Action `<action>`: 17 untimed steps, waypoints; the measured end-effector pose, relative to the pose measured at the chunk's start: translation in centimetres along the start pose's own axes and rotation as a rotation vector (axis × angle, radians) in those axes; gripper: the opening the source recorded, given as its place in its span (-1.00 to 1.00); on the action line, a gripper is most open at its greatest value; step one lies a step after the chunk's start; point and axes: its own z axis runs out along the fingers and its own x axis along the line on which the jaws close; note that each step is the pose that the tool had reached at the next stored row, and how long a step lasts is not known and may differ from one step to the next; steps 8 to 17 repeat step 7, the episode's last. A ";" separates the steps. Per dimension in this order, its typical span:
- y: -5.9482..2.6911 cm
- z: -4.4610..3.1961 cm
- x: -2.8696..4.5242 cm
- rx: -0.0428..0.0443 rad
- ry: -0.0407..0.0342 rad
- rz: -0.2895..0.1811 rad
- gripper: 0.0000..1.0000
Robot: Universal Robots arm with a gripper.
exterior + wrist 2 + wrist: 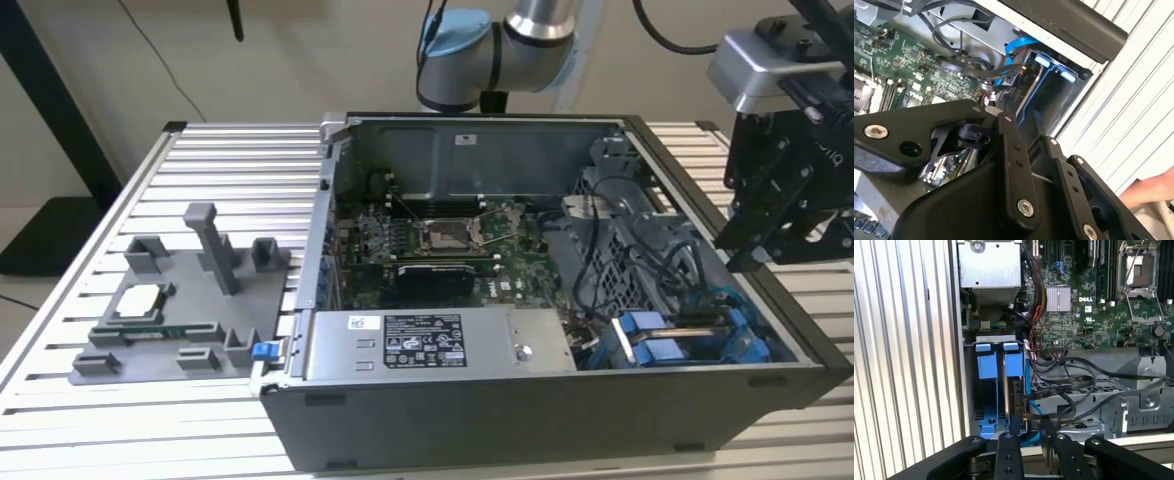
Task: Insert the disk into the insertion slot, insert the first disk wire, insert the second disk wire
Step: 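Insert the second disk wire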
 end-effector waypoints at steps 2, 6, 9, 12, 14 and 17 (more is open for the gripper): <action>0.00 0.00 0.00 0.0000 0.0002 0.000 1.00; 0.01 -0.01 0.00 0.0001 0.0018 0.000 1.00; 0.00 0.00 0.00 0.0001 0.0018 0.000 1.00; 0.00 0.00 0.00 0.0001 0.0018 0.000 1.00; 0.00 0.00 0.00 0.0001 0.0018 0.000 1.00; 0.00 0.00 0.00 0.0001 0.0018 0.000 1.00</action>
